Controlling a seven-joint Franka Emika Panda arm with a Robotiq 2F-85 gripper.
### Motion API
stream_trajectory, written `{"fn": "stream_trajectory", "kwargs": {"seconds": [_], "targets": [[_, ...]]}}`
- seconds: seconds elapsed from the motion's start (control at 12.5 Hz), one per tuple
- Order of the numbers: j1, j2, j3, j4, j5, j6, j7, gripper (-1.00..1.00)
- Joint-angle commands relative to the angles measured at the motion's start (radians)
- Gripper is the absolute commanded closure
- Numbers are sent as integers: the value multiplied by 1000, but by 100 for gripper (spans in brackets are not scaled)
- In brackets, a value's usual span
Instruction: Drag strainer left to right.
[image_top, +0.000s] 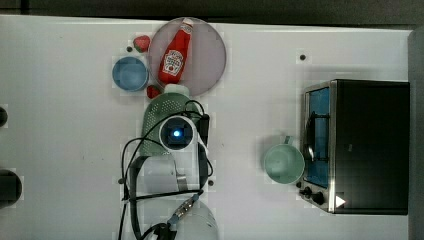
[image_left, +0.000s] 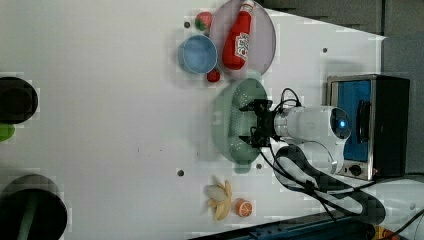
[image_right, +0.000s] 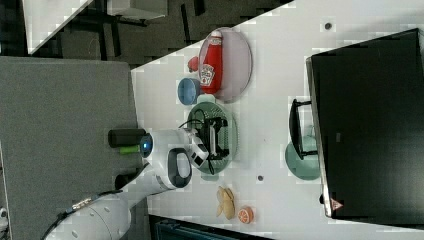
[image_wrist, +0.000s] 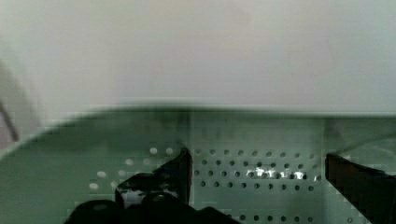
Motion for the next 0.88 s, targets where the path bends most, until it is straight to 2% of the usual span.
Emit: {"fn": "stream_trajectory", "kwargs": {"seconds": [0.08,0.88], "targets": [[-16,-34,-56,-25,20,-3,-134,-100],[-20,-34,-290,-33,19,0,-369,-100]]}}
